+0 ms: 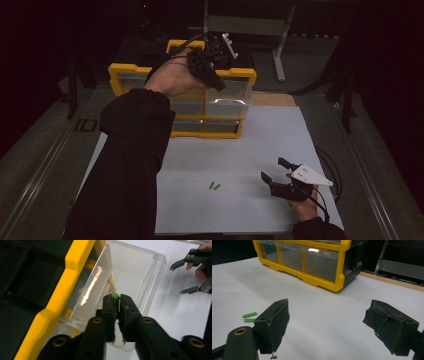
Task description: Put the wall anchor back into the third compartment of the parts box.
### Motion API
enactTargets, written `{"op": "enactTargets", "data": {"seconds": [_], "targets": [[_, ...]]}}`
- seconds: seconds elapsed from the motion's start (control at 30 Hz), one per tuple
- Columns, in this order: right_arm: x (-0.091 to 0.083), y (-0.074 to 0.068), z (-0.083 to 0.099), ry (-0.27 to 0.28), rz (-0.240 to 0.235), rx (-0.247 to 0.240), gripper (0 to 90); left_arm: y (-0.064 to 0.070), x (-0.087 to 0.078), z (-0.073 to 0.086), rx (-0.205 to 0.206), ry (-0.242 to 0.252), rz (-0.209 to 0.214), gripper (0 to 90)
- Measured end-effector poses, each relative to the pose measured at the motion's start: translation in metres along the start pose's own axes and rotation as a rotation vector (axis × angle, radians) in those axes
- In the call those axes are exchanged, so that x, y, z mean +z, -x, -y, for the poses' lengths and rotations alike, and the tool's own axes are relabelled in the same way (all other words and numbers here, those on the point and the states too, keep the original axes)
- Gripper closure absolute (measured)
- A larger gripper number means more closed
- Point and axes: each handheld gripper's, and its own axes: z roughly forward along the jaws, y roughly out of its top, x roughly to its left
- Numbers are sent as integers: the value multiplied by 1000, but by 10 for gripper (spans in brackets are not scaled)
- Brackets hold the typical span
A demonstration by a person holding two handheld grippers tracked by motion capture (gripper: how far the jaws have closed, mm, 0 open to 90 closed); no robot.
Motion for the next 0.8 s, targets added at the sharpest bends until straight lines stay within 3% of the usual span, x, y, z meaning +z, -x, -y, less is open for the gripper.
{"op": "enactTargets", "data": {"seconds": [0.07,0.13,0.27,0.4,0.57,0.8], "targets": [[0,0,0,0,-1,-1,172,0,-1,1,-16,17,-23,475],[0,0,0,-1,0,2,172,0,-1,2,-32,6,-57,344],[0,0,0,-1,0,-5,172,3,-5,6,-28,26,-86,230],[0,0,0,0,1,0,172,7,-6,15,-29,29,-114,146],[0,0,0,-1,3,-5,172,10,-11,32,-53,51,-126,144],[1,-1,0,-2,5,-4,171,21,-10,58,-45,54,-157,145]]}}
